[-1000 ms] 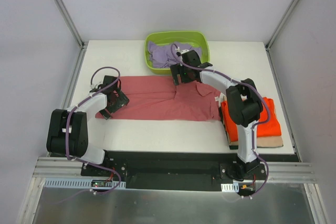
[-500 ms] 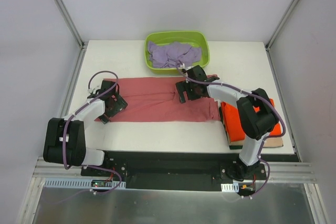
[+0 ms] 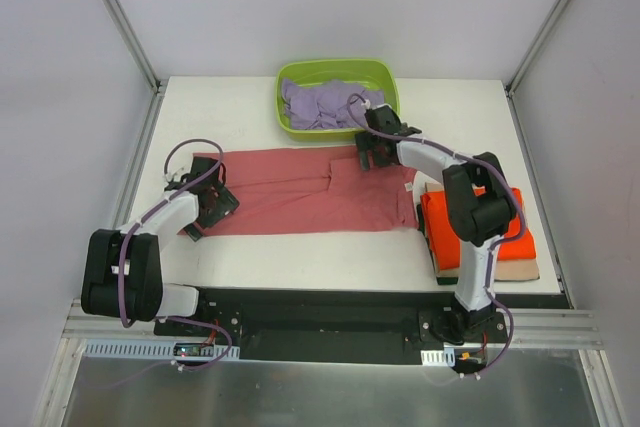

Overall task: Fold and stack the t-shirts
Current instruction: Fold the other side of the tshirt into a rectangle

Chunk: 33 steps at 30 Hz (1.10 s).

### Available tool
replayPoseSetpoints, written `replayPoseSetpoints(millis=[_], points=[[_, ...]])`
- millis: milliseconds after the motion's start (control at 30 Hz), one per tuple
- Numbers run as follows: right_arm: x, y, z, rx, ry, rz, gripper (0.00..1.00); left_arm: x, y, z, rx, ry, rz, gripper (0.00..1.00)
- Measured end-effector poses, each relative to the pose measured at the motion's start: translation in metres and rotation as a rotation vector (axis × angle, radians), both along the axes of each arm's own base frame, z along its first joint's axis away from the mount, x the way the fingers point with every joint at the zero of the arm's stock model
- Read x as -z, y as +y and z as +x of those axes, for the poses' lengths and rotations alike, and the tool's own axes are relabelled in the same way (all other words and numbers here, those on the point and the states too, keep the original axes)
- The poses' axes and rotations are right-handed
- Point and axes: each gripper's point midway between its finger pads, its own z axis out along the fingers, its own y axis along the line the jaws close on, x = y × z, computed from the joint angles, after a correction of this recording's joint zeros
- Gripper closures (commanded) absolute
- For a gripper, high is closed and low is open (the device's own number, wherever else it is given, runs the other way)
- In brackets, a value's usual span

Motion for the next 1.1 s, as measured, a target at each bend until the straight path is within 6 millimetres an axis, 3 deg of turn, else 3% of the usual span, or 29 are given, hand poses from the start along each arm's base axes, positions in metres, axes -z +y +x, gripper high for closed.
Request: replayPoseSetpoints(millis=[100, 200, 500, 667, 800, 1000, 1100], points=[[-0.01, -0.023, 0.017, 0.064, -0.065, -0.054, 0.04, 0.001, 0.001, -0.003, -0.002, 0.011, 0.007, 0.01], [-0.017, -0.032, 0.02, 0.085, -0.091, -0.057, 0.04, 0.0, 0.001, -0.004, -0.002, 0.008, 0.006, 0.01], [-0.054, -0.009, -0.042, 0.041, -0.06, 0.084, 0.04, 0.002, 0.009, -0.028, -0.075, 0.008, 0.011, 0.01], [-0.029, 0.014, -0.078, -0.001, 0.058, 0.107, 0.04, -0.001, 0.03, -0.049, -0.209, 0.029, 0.022, 0.01], [-0.004, 0.025, -0.102, -0.029, 0.146, 0.079, 0.04, -0.004, 0.031, -0.053, -0.222, 0.031, 0.02, 0.01], [0.005, 0.025, -0.11, -0.025, 0.174, 0.066, 0.04, -0.013, 0.034, -0.048, -0.215, 0.018, 0.036, 0.01], [0.007, 0.023, -0.111, -0.019, 0.178, 0.062, 0.04, -0.024, 0.04, -0.033, -0.215, 0.0, 0.064, 0.01]])
